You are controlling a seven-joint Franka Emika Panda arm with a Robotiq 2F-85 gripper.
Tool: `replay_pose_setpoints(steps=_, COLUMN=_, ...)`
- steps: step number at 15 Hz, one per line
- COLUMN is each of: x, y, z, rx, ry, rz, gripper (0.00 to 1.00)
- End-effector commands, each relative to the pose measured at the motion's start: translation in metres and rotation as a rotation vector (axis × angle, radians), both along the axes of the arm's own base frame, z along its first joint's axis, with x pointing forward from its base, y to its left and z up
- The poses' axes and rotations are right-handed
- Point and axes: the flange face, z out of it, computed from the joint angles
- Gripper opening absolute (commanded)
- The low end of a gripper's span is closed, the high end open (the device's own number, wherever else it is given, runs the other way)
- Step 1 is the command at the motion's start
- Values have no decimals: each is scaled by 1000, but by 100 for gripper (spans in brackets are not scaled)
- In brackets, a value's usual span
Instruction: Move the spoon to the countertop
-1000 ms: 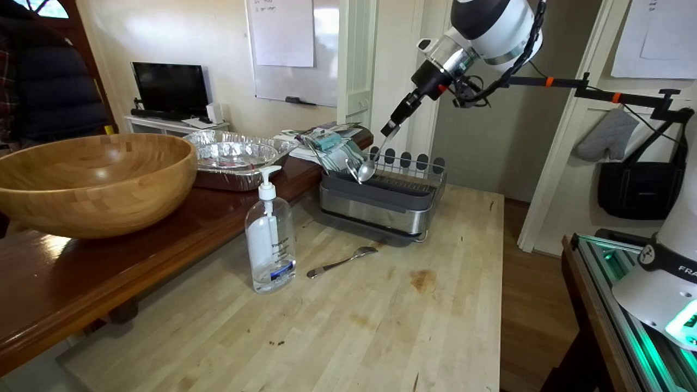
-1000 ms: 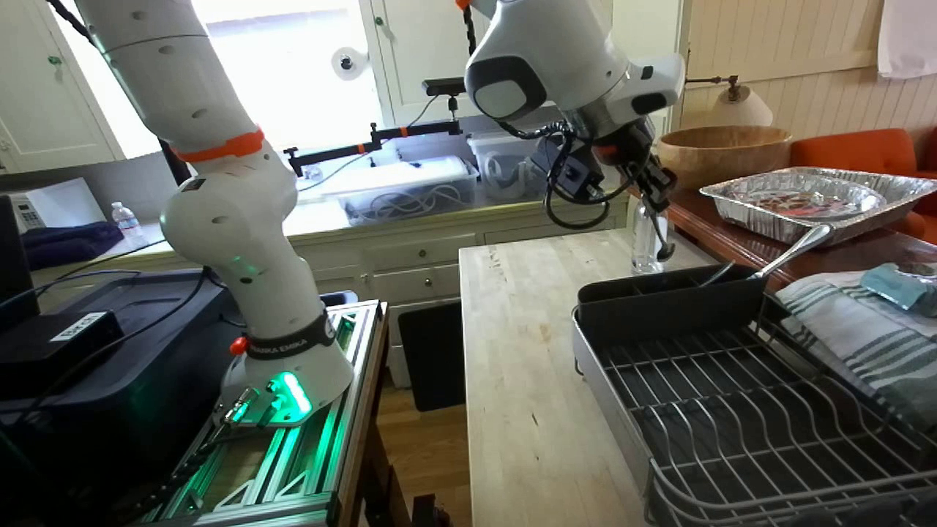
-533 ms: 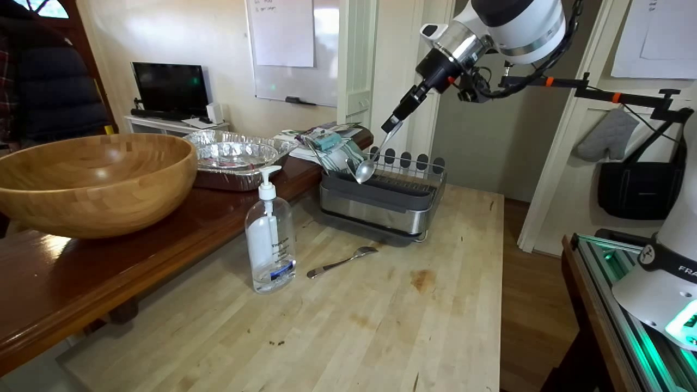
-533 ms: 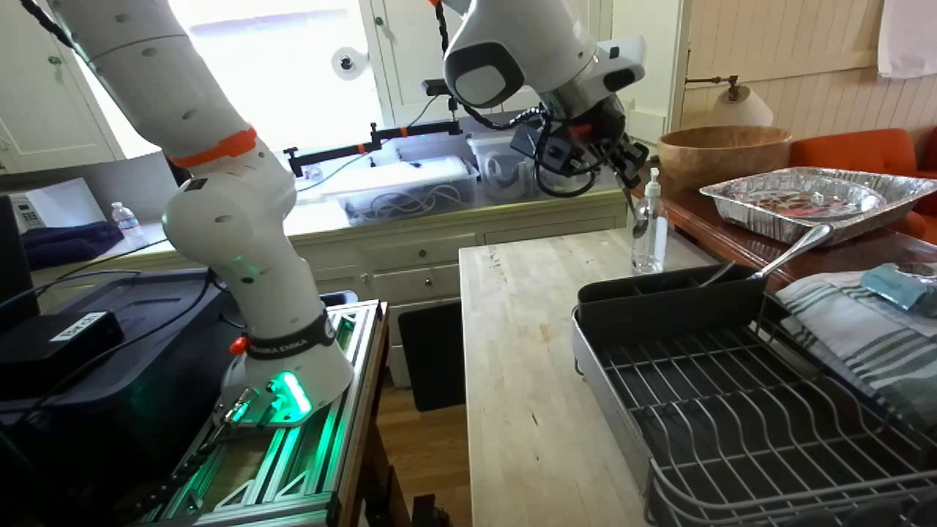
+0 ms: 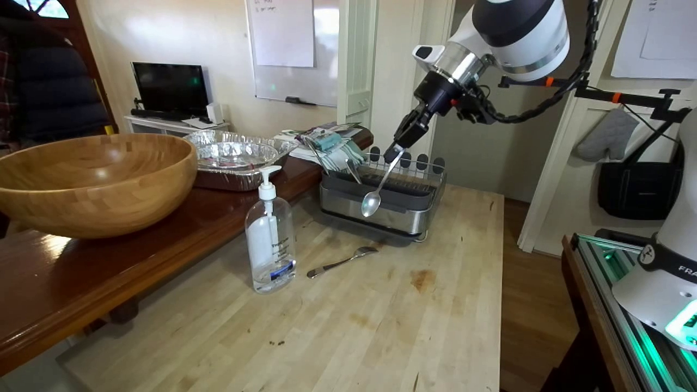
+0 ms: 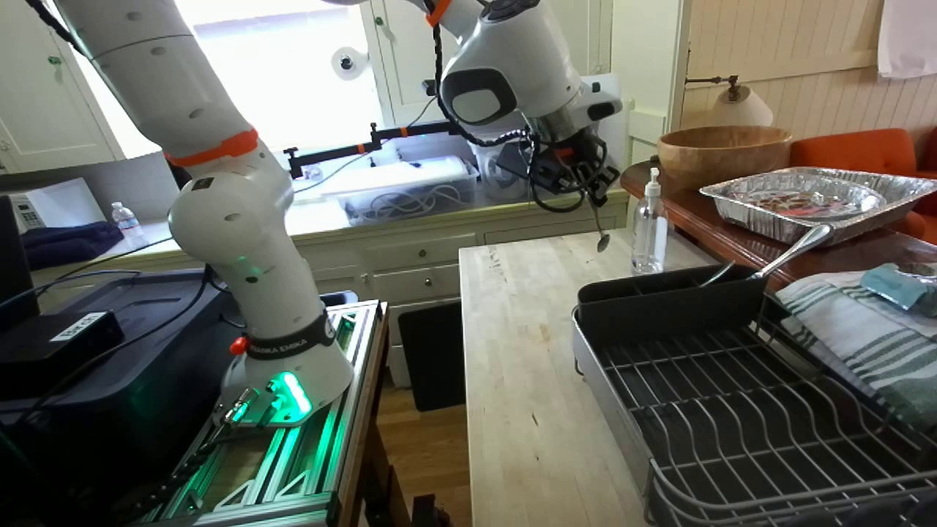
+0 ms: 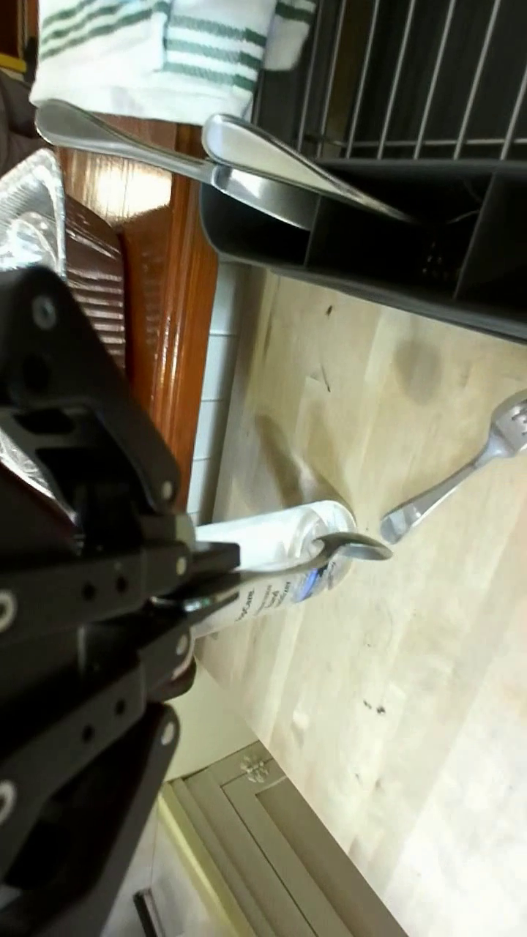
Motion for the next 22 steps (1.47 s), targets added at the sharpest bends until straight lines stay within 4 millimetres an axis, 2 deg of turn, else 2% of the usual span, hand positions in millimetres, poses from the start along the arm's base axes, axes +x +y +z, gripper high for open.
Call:
replay_pose_setpoints(steps=1, x=1, y=7, z=-30, rx=-6, ry=40, rz=37, gripper=1)
replay_pose_setpoints(steps=7, x=5, y=13, z=-73, rx=1, ry=85, rz=9, gripper=1)
replay_pose_setpoints(steps=12, x=16, y=15, z=-98, rx=-64, ry=75, rz=-55, gripper=1)
replay_pose_setpoints(steps=22, x=50, y=47, z=-103, rx=-99, ry=-56, rz=-209, gripper=1)
